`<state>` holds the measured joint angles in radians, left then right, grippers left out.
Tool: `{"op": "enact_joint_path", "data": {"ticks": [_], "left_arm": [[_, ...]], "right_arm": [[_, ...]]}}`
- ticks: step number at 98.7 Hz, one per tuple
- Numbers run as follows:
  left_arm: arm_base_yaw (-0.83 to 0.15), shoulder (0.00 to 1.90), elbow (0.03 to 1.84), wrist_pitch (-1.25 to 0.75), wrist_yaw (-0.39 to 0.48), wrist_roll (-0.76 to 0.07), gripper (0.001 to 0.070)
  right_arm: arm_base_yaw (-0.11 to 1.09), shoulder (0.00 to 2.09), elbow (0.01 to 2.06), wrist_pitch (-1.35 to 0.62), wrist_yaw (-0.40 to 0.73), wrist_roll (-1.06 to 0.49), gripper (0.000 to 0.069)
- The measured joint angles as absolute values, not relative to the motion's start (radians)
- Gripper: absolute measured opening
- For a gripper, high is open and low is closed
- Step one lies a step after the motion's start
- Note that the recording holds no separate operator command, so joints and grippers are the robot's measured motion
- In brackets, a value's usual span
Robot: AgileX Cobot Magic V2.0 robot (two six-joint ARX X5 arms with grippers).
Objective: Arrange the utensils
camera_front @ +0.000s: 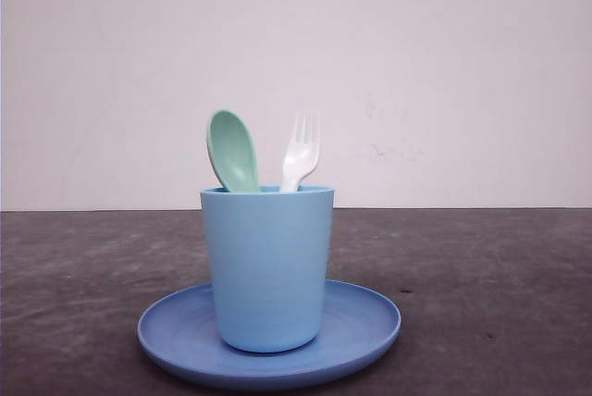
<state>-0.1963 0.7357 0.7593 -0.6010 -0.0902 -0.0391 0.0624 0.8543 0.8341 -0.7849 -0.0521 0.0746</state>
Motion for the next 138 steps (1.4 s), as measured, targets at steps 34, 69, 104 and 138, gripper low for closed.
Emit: {"op": "enact_joint_path", "data": {"ticks": [34, 69, 104, 138], "left_arm": [[-0.082, 0.381, 0.459, -0.341, -0.101, -0.025, 0.0025], [-0.08, 0.002, 0.101, -0.187, -0.053, -0.064, 0.0024], [-0.065, 0.004, 0.032, -0.15, -0.047, -0.089, 0.0024], [-0.063, 0.006, 0.032, -0.183, -0.047, -0.09, 0.0024]], "right_arm": [[0.062, 0.854, 0.834, -0.785, -0.052, 0.075, 0.0027], [0.062, 0.854, 0.834, -0.785, -0.052, 0.075, 0.0027], [0.062, 0.854, 0.834, -0.783, -0.052, 0.075, 0.0027], [0.063, 0.854, 0.834, -0.742, -0.052, 0.075, 0.0027]]}}
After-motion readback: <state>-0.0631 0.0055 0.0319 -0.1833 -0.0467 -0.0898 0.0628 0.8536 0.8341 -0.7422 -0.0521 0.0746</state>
